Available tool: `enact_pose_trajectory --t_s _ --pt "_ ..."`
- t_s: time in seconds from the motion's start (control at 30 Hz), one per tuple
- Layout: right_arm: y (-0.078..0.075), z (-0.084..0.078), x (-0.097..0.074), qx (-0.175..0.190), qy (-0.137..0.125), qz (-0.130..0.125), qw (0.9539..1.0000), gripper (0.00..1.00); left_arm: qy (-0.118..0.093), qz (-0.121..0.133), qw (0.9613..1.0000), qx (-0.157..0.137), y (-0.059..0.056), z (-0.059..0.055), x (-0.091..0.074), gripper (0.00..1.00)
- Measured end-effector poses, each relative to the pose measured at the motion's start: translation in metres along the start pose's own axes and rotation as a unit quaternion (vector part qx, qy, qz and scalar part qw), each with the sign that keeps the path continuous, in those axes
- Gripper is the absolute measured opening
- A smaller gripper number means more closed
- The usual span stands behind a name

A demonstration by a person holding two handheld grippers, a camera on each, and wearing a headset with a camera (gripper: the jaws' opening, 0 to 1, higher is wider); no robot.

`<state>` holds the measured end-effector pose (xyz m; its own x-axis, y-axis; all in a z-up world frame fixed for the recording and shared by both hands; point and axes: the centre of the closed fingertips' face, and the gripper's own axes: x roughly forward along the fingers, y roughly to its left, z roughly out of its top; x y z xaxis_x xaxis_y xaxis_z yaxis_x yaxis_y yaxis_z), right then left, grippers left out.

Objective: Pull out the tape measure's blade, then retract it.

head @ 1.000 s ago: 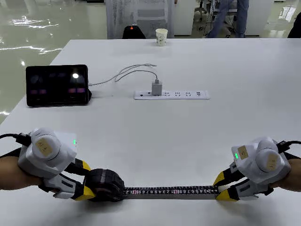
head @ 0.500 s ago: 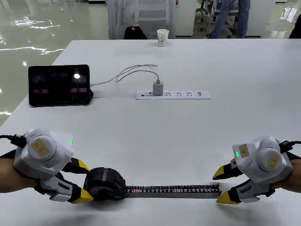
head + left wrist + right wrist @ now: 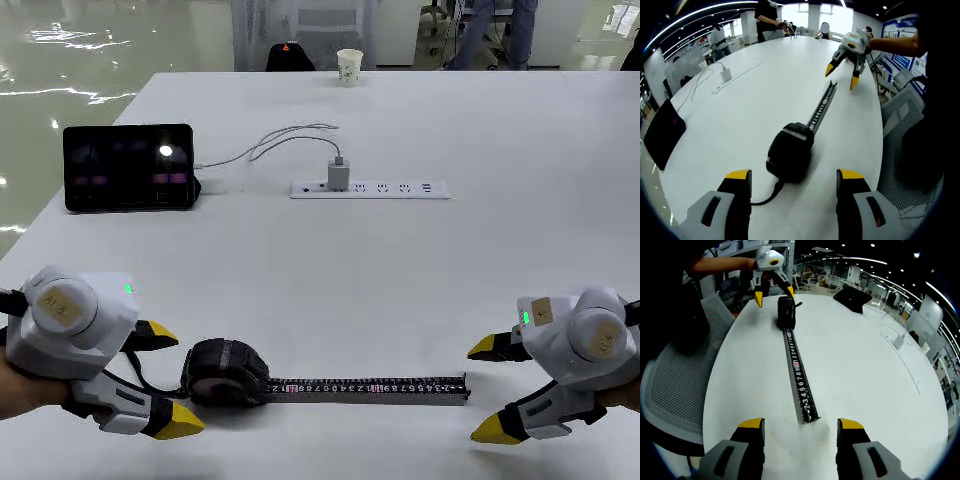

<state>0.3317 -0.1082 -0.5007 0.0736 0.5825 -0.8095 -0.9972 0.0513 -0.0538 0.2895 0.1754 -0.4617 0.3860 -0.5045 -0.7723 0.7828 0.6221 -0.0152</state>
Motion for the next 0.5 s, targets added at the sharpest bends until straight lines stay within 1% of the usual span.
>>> enact_pose_trajectory --t_s 0.2,0.27,0.33,0.47,0.5 --pt "0.007 0.003 -0.005 0.026 -0.009 -0.011 0.9996 0.65 -0.01 0.009 0.9998 -0.016 -0.006 -0.001 -0.003 0.74" --pt "0.009 0.003 -0.007 0.042 -0.014 -0.019 0.9989 0.67 -0.022 0.017 0.9991 -0.031 -0.009 0.0 -0.005 0.76" --pt "0.011 0.003 -0.009 0.052 -0.019 -0.027 0.9981 0.69 -0.033 0.022 0.9986 -0.036 -0.011 0.002 -0.007 0.79" --pt "0.016 0.007 -0.013 0.07 -0.033 -0.038 0.9963 0.73 -0.04 0.034 0.9975 -0.048 -0.015 0.002 -0.008 0.82" --pt "0.017 0.008 -0.015 0.077 -0.037 -0.044 0.9954 0.73 -0.044 0.04 0.9968 -0.054 -0.016 0.002 -0.008 0.82"
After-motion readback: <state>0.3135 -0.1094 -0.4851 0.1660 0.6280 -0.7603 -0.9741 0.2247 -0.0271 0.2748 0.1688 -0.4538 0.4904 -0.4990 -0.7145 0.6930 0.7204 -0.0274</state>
